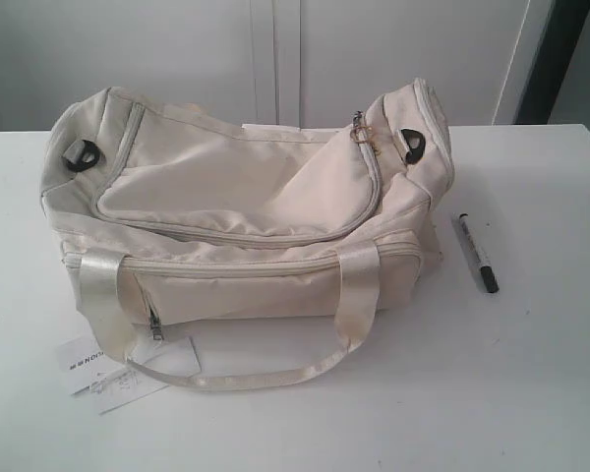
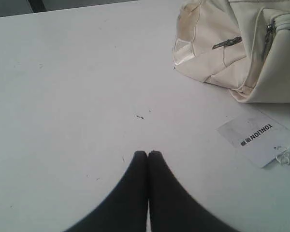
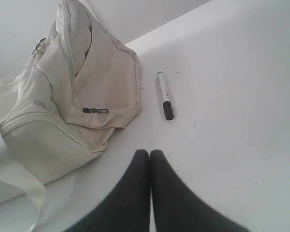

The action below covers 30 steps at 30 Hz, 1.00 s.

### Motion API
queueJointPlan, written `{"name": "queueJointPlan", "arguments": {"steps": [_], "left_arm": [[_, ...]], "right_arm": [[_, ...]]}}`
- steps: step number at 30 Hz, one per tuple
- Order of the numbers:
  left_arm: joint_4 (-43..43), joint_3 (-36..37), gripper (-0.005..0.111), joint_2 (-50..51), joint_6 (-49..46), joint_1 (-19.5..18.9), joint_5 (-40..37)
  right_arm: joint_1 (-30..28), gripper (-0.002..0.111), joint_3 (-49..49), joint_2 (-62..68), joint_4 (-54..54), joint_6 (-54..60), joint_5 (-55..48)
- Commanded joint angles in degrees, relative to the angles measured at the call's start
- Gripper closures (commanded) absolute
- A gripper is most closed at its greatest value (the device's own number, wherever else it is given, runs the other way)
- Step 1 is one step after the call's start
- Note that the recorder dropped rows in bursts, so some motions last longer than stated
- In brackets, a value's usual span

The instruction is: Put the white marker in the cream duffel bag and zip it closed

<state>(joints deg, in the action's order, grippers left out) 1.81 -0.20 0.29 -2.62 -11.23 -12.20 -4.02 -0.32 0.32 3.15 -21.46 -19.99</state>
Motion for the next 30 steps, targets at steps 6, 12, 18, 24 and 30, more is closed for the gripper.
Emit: {"name": "queueJointPlan", "arguments": {"steps": [6, 12, 18, 24, 30], "left_arm": [[0.2, 0.2, 0.107, -0.3, -0.2, 0.0, 1.6], [0.2, 0.2, 0.107, -0.3, -0.2, 0.0, 3.7], [0.3, 0.2, 0.107, -0.3, 0.5, 0.0, 3.6], [1.9, 0.2, 0.107, -0.3, 3.3, 0.0, 3.8], [2.2, 0.2, 0.107, -0.3, 4.5, 0.0, 5.2]], "right_arm": [[0.3, 0.108, 0.3, -0.3, -0.4, 0.3, 7.6], [0.3, 0.108, 0.3, -0.3, 1.3, -1.5, 23.7], [0.3, 0.108, 0.3, -0.3, 4.1, -9.3, 34.6], [0.3, 0.108, -4.5, -0.3, 1.7, -4.3, 36.9], [0.3, 0.108, -18.1, 16.0, 1.7, 2.2, 36.9]]}}
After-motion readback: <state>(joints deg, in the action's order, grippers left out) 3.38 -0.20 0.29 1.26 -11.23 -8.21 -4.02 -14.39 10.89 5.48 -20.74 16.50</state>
